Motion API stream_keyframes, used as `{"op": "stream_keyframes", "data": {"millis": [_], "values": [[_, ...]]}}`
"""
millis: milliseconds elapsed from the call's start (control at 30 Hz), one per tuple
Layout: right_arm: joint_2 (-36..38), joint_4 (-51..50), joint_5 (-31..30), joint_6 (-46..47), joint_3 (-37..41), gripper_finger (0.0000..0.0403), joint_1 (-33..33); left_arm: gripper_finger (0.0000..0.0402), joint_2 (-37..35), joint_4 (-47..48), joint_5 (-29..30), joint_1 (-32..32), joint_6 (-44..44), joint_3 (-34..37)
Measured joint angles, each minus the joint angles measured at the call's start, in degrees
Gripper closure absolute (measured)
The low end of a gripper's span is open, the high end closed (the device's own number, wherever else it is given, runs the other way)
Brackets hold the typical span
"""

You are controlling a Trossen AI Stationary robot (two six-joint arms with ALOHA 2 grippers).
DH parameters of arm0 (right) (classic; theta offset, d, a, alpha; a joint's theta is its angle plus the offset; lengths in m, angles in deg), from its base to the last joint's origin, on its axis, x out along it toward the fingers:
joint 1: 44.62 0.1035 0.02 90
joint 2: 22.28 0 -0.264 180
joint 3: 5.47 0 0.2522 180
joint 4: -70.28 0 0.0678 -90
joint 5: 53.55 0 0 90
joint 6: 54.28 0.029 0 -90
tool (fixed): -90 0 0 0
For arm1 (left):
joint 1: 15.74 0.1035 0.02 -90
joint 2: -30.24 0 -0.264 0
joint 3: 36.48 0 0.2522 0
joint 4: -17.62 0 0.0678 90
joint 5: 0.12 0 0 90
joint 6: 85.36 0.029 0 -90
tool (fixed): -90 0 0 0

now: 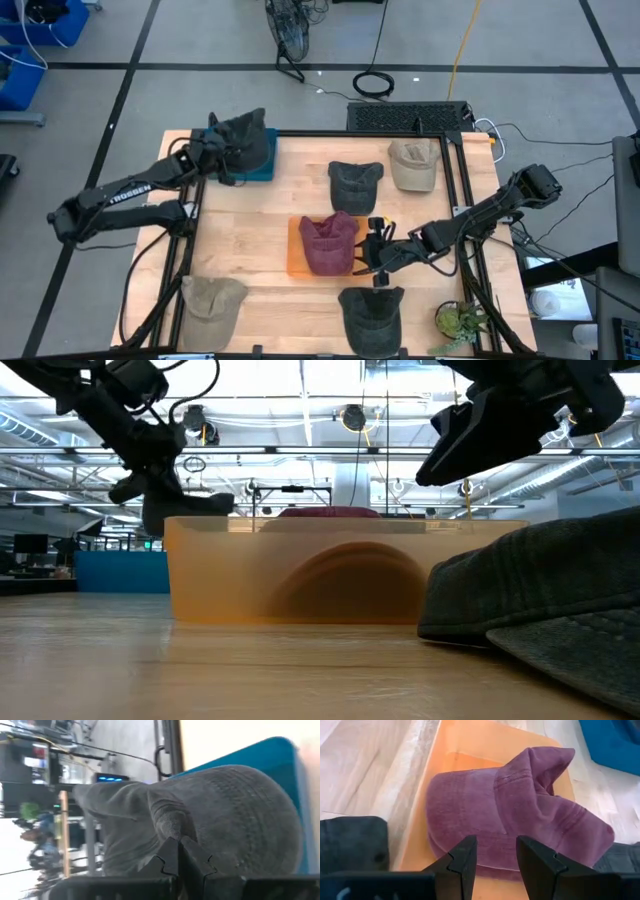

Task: Pick & Place hat
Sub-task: Put the top left black cap into the blue bin

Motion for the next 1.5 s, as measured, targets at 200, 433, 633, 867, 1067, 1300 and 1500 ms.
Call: {"op": "stream_keyframes", "data": {"millis": [200,433,633,867,1067,1300,1500], "values": [[0.0,0.48,0.0,-0.7,0.42,0.028,-1.04,0.0392,0.94,4.58,-3.87,5.23,0.45,0.0],[0.0,0.51,-0.06,0.87,2.12,0.028,-3.42,0.0396,4.62,4.31,-7.41,10.19,1.64,0.0],[0.0,0.63,0.0,3.93,2.32,0.028,-4.27,0.0365,9.09,3.5,-6.87,11.62,1.66,0.0],[0.0,0.74,0.04,6.57,2.32,0.028,-3.73,0.0341,10.82,0.19,-4.43,11.56,-2.65,0.0],[0.0,0.57,0.24,8.18,2.32,0.028,-3.24,0.03,9.99,-2.44,0.14,10.06,-8.49,0.0],[0.0,0.52,0.31,9.09,2.32,0.028,-2.98,0.0211,9.79,-2.6,7.11,5.4,-9.6,0.01],[0.0,0.5,0.28,9.58,2.32,0.028,-2.98,0.0166,5.16,-3.39,17.22,-2.26,-11.09,0.02]]}}
